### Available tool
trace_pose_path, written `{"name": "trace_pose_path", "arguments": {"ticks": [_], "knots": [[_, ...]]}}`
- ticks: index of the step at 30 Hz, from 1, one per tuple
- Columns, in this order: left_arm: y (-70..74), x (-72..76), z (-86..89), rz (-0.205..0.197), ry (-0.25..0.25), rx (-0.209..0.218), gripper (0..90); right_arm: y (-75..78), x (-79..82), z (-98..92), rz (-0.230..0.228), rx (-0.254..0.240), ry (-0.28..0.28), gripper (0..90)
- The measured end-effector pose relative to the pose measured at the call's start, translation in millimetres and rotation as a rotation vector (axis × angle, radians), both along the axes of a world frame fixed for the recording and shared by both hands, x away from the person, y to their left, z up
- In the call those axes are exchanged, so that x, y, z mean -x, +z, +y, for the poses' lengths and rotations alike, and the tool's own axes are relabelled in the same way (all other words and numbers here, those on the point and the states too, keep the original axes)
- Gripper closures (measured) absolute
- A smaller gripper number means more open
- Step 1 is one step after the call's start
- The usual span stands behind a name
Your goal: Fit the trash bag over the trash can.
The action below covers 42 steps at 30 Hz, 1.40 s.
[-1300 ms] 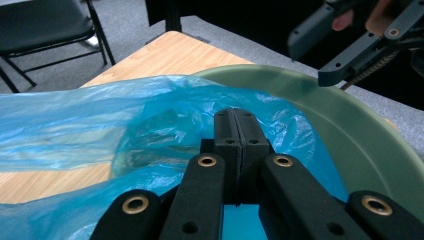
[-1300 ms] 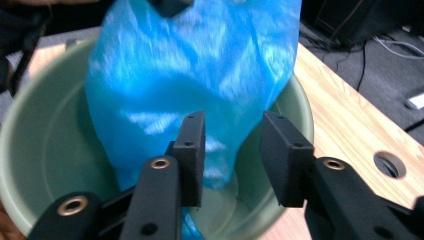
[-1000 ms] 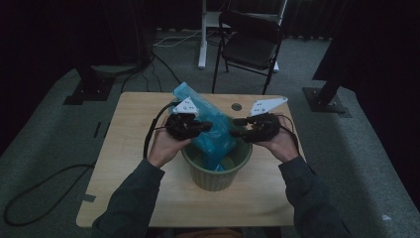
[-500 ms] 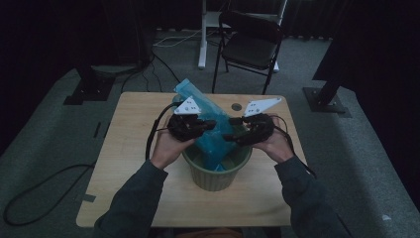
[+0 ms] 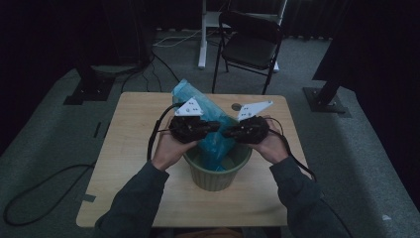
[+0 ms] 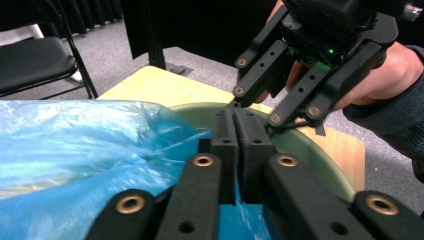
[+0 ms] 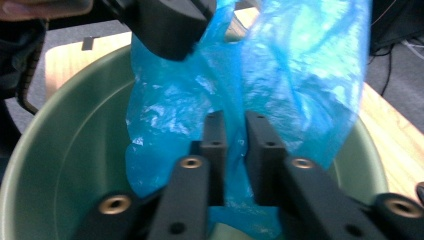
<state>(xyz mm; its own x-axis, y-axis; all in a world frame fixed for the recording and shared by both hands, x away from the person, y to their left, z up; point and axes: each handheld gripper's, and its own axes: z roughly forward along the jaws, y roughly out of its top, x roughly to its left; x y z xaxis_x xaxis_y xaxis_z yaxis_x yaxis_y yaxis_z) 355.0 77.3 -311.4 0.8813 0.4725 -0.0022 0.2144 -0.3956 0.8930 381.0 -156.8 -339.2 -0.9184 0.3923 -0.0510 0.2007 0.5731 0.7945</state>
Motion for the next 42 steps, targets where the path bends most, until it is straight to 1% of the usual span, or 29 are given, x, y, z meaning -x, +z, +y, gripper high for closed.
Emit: {"name": "trace_pose_path", "arguments": {"ticks": [1,3,5,6,8,10,11,12,14,16,18,20,22,23,24,26,27,30,32,33,34,35,36,38,39,42], "knots": [[1.3,0.4,2.3,-0.003,0.007,0.007,81.4,-0.1,2.3,-1.5,-0.012,0.01,0.003,85.7],[6.6,0.0,11.7,-0.019,0.04,0.021,80.0,-0.4,5.7,-2.4,-0.024,0.032,0.005,86.1],[10.0,-1.6,19.3,-0.019,0.066,0.034,79.2,-0.8,10.2,-3.0,-0.046,0.049,0.018,86.2],[11.3,-2.4,22.7,-0.025,0.086,0.033,78.6,-0.7,12.3,-3.2,-0.053,0.055,0.018,86.2],[12.5,-4.0,27.4,-0.043,0.122,0.011,76.8,-0.7,15.0,-3.8,-0.068,0.059,0.021,86.1],[12.5,-5.2,29.4,-0.042,0.129,0.003,75.2,-0.7,16.0,-4.1,-0.07,0.058,0.027,86.1],[11.5,-7.4,31.7,-0.054,0.161,-0.019,75.2,-0.9,16.5,-4.3,-0.072,0.056,0.035,86.1],[11.5,-8.3,33.2,-0.061,0.175,-0.023,73.2,-1.7,16.9,-4.4,-0.071,0.058,0.036,85.8],[12.7,-9.1,38.9,-0.073,0.208,-0.015,71.7,-2.7,16.8,-4.7,-0.073,0.061,0.032,85.4],[13.9,-10.1,47.9,-0.071,0.233,0.016,70.6,-2.7,16.7,-6.5,-0.077,0.058,0.025,85.4],[14.8,-10.7,58.5,-0.079,0.279,0.017,68.7,-2.4,16.8,-9.1,-0.078,0.054,0.016,85.2],[14.6,-11.8,68.1,-0.068,0.301,0.034,65.6,-2.4,16.7,-11.9,-0.079,0.05,0.009,84.8],[13.5,-12.4,73.9,-0.059,0.316,0.033,59.9,-2.3,17.0,-14.3,-0.08,0.047,0.002,84.7],[12.1,-13.5,75.6,-0.047,0.305,0.041,57.6,-2.2,17.0,-15.3,-0.08,0.043,0.0,84.7],[10.3,-15.0,76.0,-0.022,0.282,0.045,54.9,-2.1,17.2,-15.9,-0.081,0.041,-0.003,84.7],[5.2,-16.6,73.2,0.006,0.258,0.059,49.8,-2.2,17.4,-15.8,-0.084,0.036,-0.006,84.7],[2.5,-17.8,71.1,0.031,0.233,0.065,48.2,-2.2,17.6,-15.3,-0.085,0.035,-0.006,84.6],[-6.2,-20.2,61.2,0.071,0.205,0.053,48.4,-2.7,18.0,-13.3,-0.09,0.034,-0.008,84.6],[-11.7,-21.8,56.2,0.108,0.201,0.052,53.4,-2.4,18.2,-13.0,-0.094,0.033,-0.009,84.6],[-14.2,-22.5,54.6,0.124,0.202,0.055,59.8,-2.2,18.5,-13.2,-0.096,0.031,-0.01,84.6],[-16.3,-22.8,53.9,0.137,0.188,0.06,68.0,-2.0,18.9,-13.6,-0.096,0.031,-0.008,84.6],[-18.1,-22.5,53.2,0.145,0.178,0.064,73.4,-1.9,19.5,-14.1,-0.095,0.032,-0.008,84.5],[-19.8,-21.6,52.1,0.147,0.171,0.062,78.6,-1.8,19.9,-14.8,-0.094,0.034,-0.005,84.1],[-22.0,-18.3,50.2,0.142,0.157,0.048,85.4,-2.0,21.2,-16.4,-0.093,0.035,-0.004,82.7],[-22.5,-16.3,49.7,0.137,0.148,0.043,87.1,-1.8,21.5,-17.3,-0.091,0.034,-0.003,81.2],[-22.6,-10.1,48.4,0.119,0.129,0.032,88.2,0.6,22.3,-20.3,-0.083,0.017,0.002,70.6]]}}
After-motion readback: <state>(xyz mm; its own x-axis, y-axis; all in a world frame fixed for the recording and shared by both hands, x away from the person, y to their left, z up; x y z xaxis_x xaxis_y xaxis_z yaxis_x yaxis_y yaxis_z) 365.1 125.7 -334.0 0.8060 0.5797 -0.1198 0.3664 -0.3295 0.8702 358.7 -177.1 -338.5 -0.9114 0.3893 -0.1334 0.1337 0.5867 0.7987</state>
